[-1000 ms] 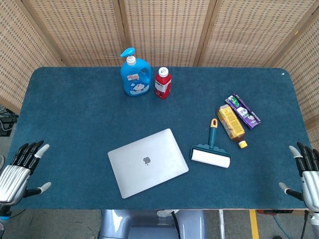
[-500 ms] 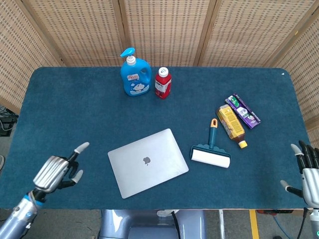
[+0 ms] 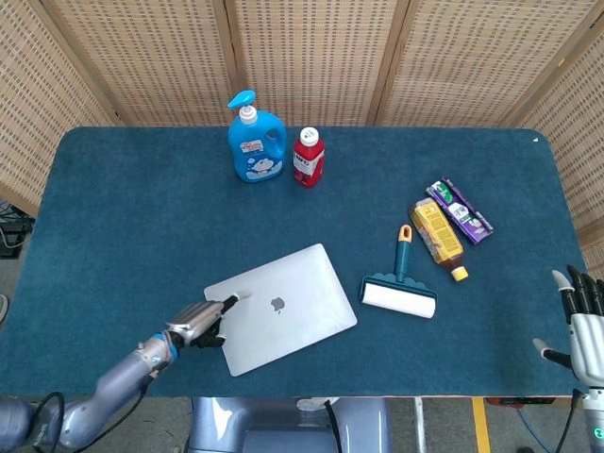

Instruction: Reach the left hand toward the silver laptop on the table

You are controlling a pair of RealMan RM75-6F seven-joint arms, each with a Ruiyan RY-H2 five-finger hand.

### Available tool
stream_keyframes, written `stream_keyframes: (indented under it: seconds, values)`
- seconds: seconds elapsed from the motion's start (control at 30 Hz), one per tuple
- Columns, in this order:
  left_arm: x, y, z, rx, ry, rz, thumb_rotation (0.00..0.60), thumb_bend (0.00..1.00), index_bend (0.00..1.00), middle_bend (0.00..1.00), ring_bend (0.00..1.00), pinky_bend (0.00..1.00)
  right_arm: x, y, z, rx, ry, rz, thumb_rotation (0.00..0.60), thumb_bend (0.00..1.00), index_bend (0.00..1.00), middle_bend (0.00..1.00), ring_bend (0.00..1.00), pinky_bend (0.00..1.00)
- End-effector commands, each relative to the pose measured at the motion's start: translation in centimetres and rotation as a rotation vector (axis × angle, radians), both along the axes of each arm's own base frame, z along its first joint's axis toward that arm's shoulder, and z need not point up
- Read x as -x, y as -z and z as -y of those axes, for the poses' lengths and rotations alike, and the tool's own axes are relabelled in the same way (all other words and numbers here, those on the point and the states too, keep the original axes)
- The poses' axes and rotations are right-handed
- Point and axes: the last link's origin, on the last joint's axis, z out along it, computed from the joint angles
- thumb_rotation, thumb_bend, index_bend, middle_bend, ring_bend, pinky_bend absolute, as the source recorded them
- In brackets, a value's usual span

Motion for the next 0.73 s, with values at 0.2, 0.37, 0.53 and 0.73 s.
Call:
stream_keyframes:
  seconds: [0.2, 0.37, 0.53, 0.73]
  values:
    - [-4.6, 4.7, 0.0, 0.135, 0.022, -0.063, 0.6, 1.0, 0.0, 0.97, 0.99, 1.0, 0.1, -0.1, 0.0, 0.001, 0.005, 0.0, 0.6, 0.0, 0.0, 0.0, 0.0, 0.0]
    - [-4.3, 5.1, -0.3, 0.121, -0.004, -0.077, 0.6, 1.0, 0.0, 0.97, 0.99, 1.0, 0.3, -0.2, -0.1, 0.004, 0.006, 0.003, 0.6, 0.0, 0.0, 0.0, 0.0, 0.0]
    - [-4.3, 5.0, -0.6, 0.105, -0.013, -0.069, 0.6, 1.0, 0.0, 0.97, 0.99, 1.0, 0.2, -0.3, -0.1, 0.004, 0.003, 0.006, 0.6, 0.0, 0.0, 0.0, 0.0, 0.0]
    - [-4.2, 4.9, -0.7, 0.104, -0.019, -0.079, 0.6, 1.0, 0.0, 0.97, 0.99, 1.0, 0.2, -0.2, -0.1, 0.003, 0.004, 0.006, 0.6, 0.0, 0.0, 0.0, 0.0, 0.0]
